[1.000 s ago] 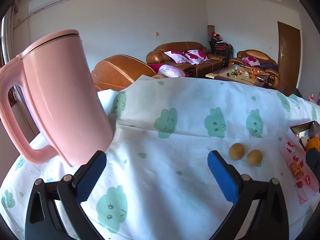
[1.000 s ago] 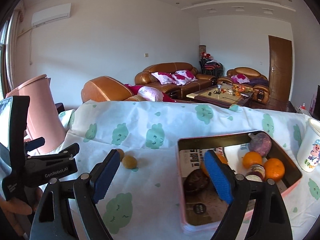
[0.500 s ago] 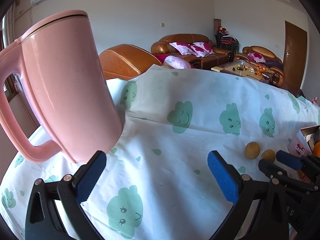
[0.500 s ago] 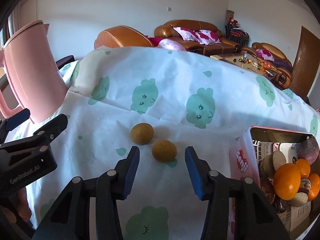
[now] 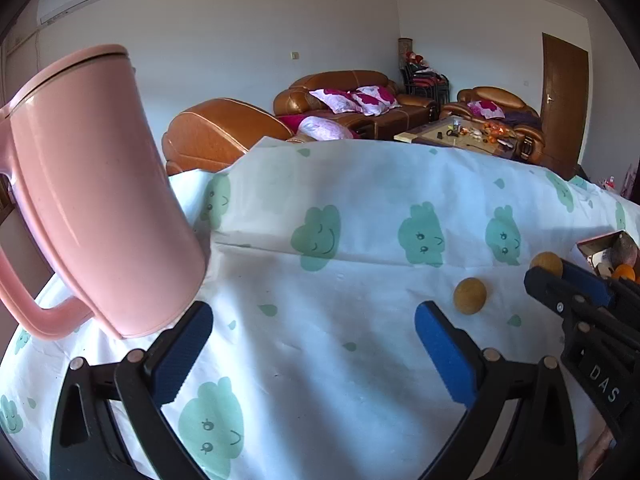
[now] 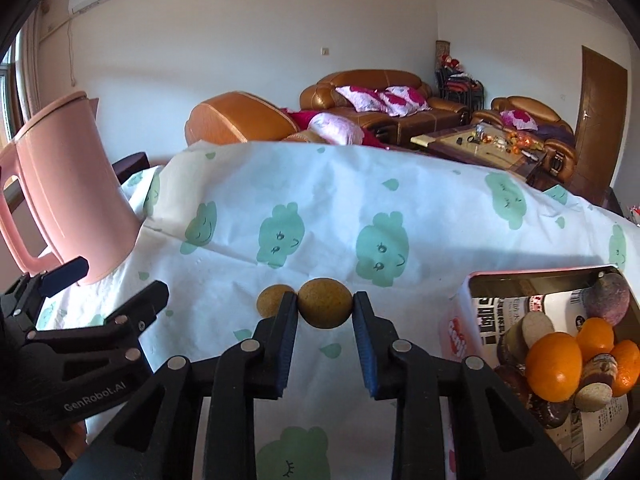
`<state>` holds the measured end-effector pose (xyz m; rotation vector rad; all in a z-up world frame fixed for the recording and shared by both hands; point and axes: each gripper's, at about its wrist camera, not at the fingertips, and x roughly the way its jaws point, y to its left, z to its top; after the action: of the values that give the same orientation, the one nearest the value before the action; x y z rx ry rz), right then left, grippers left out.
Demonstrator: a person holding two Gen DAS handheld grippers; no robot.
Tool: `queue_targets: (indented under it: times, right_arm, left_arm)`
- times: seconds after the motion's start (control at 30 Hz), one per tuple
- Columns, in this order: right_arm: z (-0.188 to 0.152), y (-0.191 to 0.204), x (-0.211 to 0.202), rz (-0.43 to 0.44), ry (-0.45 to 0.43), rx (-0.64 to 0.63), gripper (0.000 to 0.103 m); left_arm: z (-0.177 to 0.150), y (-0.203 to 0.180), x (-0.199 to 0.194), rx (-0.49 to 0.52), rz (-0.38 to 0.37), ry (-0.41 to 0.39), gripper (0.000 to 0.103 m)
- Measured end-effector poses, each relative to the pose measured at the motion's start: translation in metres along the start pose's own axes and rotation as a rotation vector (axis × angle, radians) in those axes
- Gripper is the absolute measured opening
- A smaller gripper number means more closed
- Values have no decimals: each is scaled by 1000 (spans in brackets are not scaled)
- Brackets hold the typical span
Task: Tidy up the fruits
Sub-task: 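Grasp a small tan fruit with the right tool while the left tool grasps the other, then carry both small tan fruits with both tools over the tin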
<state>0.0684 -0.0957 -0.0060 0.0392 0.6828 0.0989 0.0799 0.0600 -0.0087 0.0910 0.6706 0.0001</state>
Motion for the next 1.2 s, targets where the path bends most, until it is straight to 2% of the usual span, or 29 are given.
queue_targets:
  times: [0.07,0.2,0.23,0.4,0.5,0.53,0.6,0.67,0.73,0.83,0.97,1.2]
  right_arm:
    - [0,-6,-7,-18,-40,34,30]
    - [1,-18,-17,-54,-108,84,30]
    - [1,-20,-19,-65,-123,93,30]
    - [2,-27,-24,-88,-161,128,30]
    - [2,-27,-21,-89,-160,132,30]
    - [2,-27,-21,-87,-157,133,30]
    - [1,-28,-20,-83,-148,128,30]
    - [1,-28,-19,-77,-140,121,30]
    - [1,-28,-18,-72,-135,115,30]
    - [1,-27,-17,-62,-133,109,30]
    - [0,-26,-16,-60,-137,105,30]
    - [-1,-21,-19,-53,-150,83,30]
  left_arm:
    - [2,-7,-1,-4,-59,-4,101]
    - [9,-29,7,13,-164,50,82]
    - [11,-36,9,26,-172,60,78]
    - [17,-69,23,110,-198,104,73]
    - [18,-85,36,149,-176,141,58]
    - [19,-88,42,146,-184,171,51]
    - [21,-89,52,126,-206,213,45]
    - [23,-88,54,106,-221,217,38]
    - [23,-88,54,99,-230,213,27]
    - [21,-87,53,94,-235,212,27]
    - [19,-73,47,50,-204,185,27]
    - [13,-35,31,-23,-51,114,27]
